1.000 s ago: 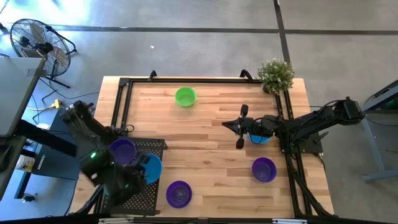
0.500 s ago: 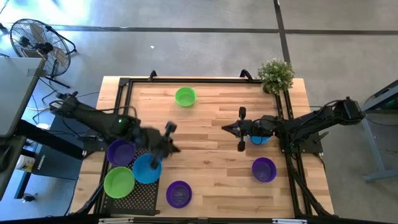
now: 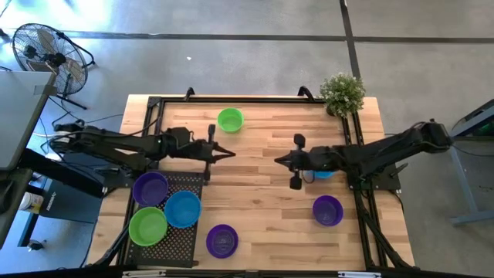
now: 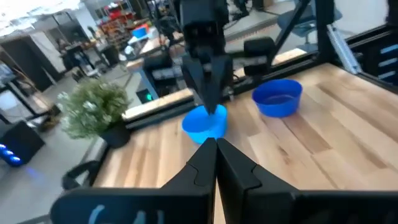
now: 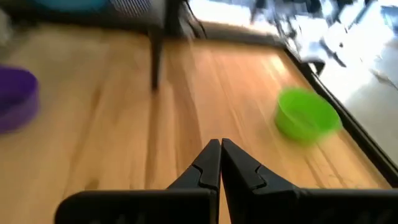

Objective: Pick & Place Mini bowls
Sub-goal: Stack the violet bowl on the other violet bowls on the shelf

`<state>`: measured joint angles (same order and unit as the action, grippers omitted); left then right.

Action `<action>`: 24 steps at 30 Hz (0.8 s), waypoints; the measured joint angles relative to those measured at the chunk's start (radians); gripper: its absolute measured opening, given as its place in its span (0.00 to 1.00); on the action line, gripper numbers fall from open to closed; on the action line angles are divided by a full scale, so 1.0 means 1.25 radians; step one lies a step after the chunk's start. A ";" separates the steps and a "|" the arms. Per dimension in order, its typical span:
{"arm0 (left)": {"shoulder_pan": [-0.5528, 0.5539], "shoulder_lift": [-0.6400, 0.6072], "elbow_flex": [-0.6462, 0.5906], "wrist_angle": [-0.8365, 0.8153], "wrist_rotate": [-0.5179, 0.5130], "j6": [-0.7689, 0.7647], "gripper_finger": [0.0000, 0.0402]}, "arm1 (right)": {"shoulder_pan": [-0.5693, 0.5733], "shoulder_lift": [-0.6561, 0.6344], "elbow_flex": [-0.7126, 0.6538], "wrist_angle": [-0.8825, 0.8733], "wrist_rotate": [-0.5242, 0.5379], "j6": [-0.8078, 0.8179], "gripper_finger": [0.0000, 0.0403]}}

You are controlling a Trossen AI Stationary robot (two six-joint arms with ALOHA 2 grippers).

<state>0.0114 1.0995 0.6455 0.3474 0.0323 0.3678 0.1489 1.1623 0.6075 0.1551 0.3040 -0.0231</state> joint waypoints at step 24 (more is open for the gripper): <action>0.007 -0.384 -0.026 -0.336 0.024 0.005 0.01 | 0.324 0.134 0.378 -0.761 0.231 0.370 0.01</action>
<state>0.0196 0.6192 0.6135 -0.0728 0.0627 0.3737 0.5534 1.3296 1.0803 -0.7961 0.5924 0.4400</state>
